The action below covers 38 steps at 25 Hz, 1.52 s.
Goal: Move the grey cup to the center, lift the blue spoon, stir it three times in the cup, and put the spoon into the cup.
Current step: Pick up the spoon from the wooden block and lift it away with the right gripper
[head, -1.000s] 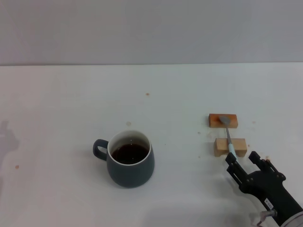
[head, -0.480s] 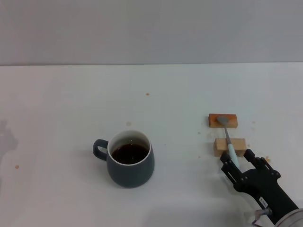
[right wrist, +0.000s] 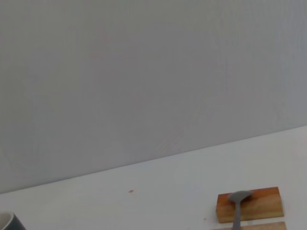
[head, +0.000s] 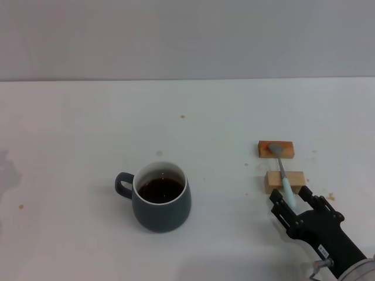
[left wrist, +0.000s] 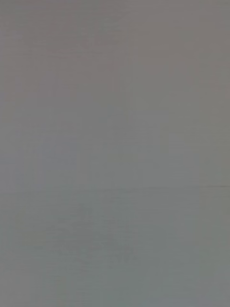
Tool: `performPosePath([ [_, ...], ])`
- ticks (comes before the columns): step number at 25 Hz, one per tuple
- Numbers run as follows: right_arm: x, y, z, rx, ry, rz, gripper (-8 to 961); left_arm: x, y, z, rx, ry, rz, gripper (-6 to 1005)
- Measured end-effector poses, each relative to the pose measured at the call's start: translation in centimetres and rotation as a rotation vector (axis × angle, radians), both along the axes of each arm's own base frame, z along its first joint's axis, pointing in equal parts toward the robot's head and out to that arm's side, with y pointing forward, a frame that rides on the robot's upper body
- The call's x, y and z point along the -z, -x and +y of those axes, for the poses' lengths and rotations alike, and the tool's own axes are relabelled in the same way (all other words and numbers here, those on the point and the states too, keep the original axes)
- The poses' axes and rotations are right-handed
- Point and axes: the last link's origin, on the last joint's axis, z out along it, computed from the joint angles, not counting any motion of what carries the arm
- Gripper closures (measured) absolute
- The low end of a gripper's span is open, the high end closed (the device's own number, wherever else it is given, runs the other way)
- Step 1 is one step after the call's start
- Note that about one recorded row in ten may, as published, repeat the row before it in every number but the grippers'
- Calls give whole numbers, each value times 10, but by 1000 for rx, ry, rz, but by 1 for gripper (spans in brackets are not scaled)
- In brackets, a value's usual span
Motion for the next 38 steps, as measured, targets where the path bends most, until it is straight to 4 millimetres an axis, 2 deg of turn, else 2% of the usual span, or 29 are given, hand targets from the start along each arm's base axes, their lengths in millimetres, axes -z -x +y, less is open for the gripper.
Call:
performPosePath([
  [17, 2, 5, 2, -20, 9, 0, 387, -1, 0, 0, 4, -3, 1, 1001],
  [23, 2, 6, 3, -24, 7, 4, 605, -2, 0, 0, 4, -3, 3, 1001],
  [31, 1, 4, 1, -10, 5, 7, 604, -3, 0, 1, 5, -5, 4, 1001],
  [38, -2, -6, -5, 28, -2, -2, 643, -3, -1, 2, 7, -5, 4, 1001],
])
